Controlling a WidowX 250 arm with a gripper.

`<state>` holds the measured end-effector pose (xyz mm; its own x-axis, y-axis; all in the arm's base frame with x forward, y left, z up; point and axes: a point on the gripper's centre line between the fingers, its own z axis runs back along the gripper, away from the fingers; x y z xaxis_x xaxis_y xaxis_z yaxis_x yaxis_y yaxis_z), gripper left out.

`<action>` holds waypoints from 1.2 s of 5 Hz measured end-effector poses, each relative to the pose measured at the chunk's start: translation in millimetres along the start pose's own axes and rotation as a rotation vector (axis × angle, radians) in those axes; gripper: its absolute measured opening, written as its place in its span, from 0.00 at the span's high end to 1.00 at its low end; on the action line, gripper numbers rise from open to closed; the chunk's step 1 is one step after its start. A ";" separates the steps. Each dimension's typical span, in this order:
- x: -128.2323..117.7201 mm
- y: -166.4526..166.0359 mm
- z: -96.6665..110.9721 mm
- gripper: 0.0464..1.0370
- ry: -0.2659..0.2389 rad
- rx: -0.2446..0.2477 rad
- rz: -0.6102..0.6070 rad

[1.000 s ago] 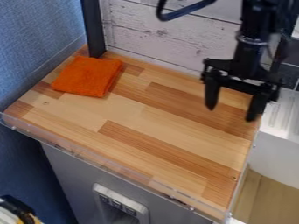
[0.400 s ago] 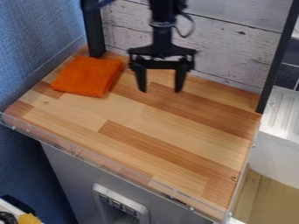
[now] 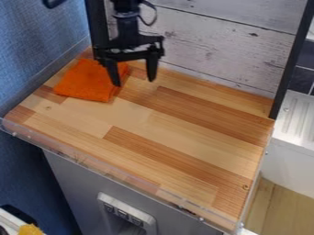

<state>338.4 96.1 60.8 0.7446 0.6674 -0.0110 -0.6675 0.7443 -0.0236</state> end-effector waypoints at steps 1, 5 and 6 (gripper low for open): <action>21.7 21.4 10.3 0.04 -0.040 -0.021 0.074; 54.0 50.1 8.5 0.04 -0.087 0.024 0.200; 61.5 47.1 8.5 0.09 -0.088 0.055 0.202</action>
<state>352.7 172.4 67.6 0.5938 0.8009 0.0772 -0.8041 0.5939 0.0244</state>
